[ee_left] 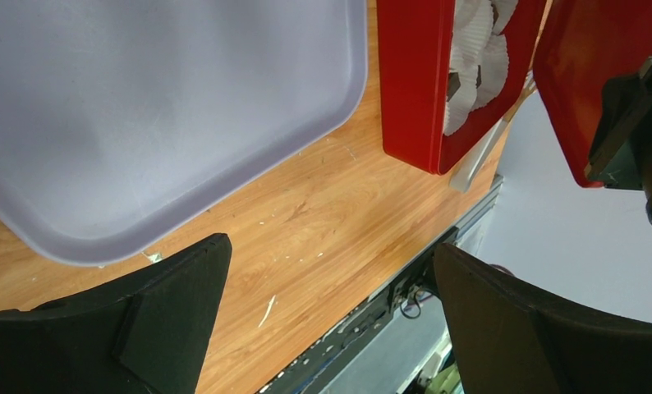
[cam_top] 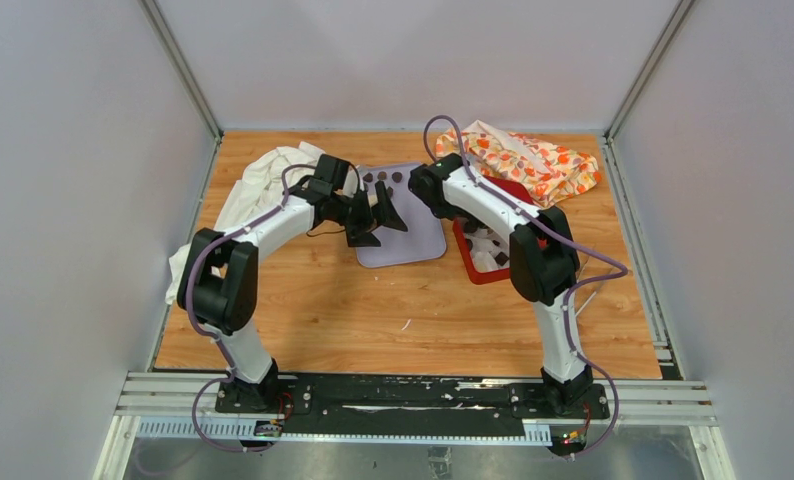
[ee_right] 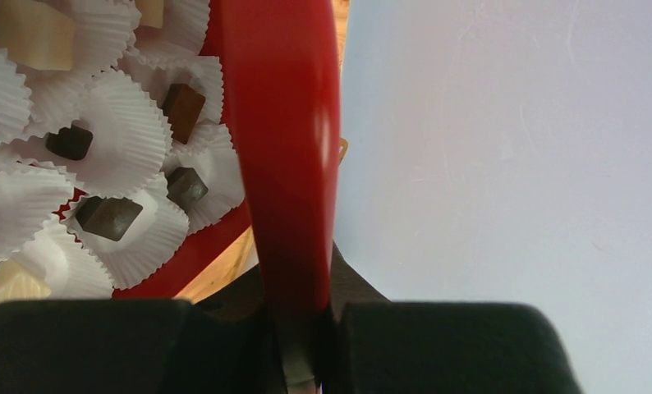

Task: Pack the chocolate

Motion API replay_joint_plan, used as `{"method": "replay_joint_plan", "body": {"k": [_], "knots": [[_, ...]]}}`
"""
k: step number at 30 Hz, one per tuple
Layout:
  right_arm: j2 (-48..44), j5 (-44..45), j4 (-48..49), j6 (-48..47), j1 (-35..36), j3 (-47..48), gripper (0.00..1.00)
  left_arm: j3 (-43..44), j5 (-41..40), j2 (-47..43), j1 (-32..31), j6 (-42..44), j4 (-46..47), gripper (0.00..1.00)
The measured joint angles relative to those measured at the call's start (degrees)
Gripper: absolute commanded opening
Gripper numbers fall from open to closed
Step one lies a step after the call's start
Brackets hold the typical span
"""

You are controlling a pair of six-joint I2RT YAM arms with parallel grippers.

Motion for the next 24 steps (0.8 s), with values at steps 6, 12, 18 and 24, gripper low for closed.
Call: {"method": "replay_joint_plan", "body": {"k": [6,12,18,24], "knots": [[0.0,1.1,0.0,0.0,0.1,-1.3,0.0,-2.7,0.0,-1.4,0.0,-0.2,0.5,1.0],[-0.8,0.6,2.2,-1.3,0.1,-4.2,0.0,-4.4,0.0,-2.7,0.0,-0.2,1.3,1.0],[-2.4,-1.6,6.5,-5.0,0.1,-6.3,0.0,-5.0,0.0,-3.1,0.0,0.1,1.6,1.0],[-2.7,-2.7,8.3,-7.1,0.1,-6.5,0.0,-5.0,0.0,-3.1,0.0,1.1,1.1,1.0]]}}
